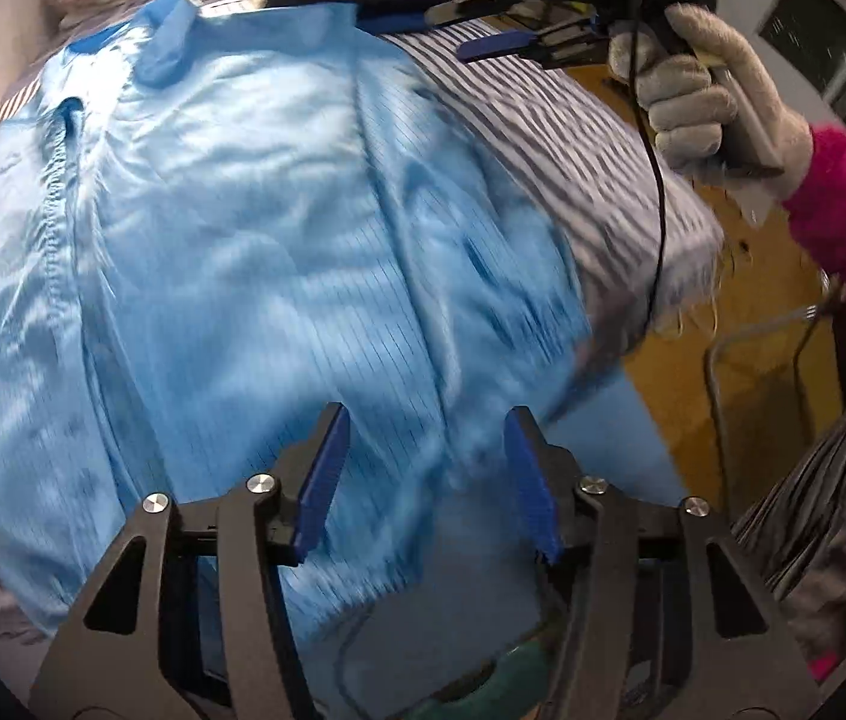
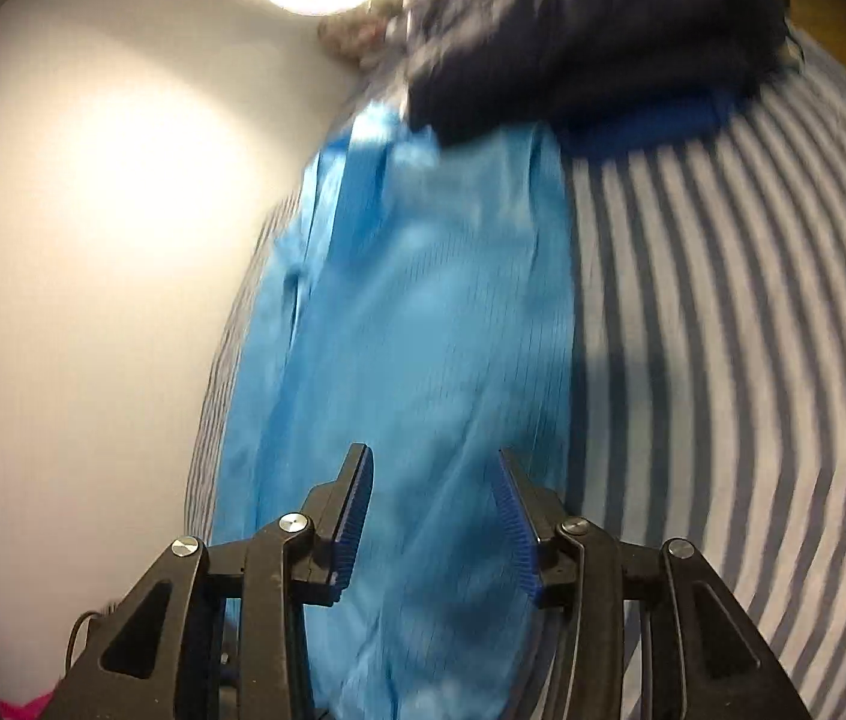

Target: Fold large clothes

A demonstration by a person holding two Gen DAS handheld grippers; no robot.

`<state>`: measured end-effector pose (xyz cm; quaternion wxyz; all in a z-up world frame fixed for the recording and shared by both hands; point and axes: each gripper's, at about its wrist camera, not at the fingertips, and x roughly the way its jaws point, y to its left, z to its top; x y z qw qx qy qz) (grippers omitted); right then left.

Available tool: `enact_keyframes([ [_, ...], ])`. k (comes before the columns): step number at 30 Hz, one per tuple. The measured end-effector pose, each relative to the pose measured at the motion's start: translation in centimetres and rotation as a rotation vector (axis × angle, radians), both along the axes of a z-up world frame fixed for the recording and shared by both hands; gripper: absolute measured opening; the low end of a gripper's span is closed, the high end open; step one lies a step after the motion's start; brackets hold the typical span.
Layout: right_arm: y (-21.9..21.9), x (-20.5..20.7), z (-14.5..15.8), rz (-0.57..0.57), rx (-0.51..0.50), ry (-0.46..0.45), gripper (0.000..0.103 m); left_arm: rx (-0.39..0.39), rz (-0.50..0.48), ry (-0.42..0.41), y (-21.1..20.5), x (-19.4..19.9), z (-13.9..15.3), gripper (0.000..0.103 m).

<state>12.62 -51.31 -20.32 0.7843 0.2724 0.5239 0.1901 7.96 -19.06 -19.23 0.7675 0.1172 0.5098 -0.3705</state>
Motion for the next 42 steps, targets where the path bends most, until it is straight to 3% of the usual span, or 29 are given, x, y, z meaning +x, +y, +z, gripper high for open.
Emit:
enact_keyframes([
  [5,3.1,-3.5,-3.1,0.131,-0.089,0.084,0.044,0.161,-0.101,-0.134,-1.4,-3.6,-2.4,0.056],
  [8,4.5,-5.0,-5.1,0.206,-0.296,0.157,0.040,0.224,-0.089,-0.168,-1.3,-3.4,-3.7,0.056],
  [9,4.5,-5.3,-5.6,0.213,-0.341,0.170,0.035,0.223,-0.077,-0.161,-1.1,-3.1,-4.0,0.043],
  [10,5.3,-5.1,-5.5,0.212,-0.347,0.159,0.034,0.207,-0.059,-0.140,-0.5,-2.6,-4.1,0.027],
  [11,5.1,-5.2,-5.5,0.214,-0.345,0.177,0.034,0.185,-0.041,-0.105,-0.1,-2.2,-4.1,0.003],
  [14,4.3,-5.1,-4.3,0.202,-0.316,0.147,0.037,0.030,0.032,0.024,1.9,-0.3,-3.1,0.003],
  [17,2.9,-5.0,-2.0,0.165,-0.181,0.064,0.043,-0.097,0.093,0.085,3.2,1.1,-1.2,0.002],
  [19,2.0,-4.4,-1.0,0.128,-0.073,0.010,0.058,-0.189,0.125,0.129,3.9,1.9,-0.2,0.002],
  [22,1.2,-2.2,-1.5,0.072,0.020,0.001,0.067,-0.294,0.142,0.167,4.1,2.2,1.5,0.002],
  [28,1.0,1.6,-4.8,0.018,0.042,0.118,0.066,-0.409,0.141,0.170,4.2,2.3,3.5,0.002],
  [35,1.9,5.1,-7.1,-0.023,0.098,0.158,0.066,-0.562,0.205,0.226,6.2,3.2,5.4,0.002],
  [39,2.3,7.0,-7.6,-0.033,0.122,0.172,0.065,-0.610,0.209,0.189,6.9,3.1,7.1,0.002],
  [42,1.8,6.8,-7.3,-0.038,0.203,0.186,0.064,-0.636,0.238,0.144,8.0,2.8,8.3,0.002],
])
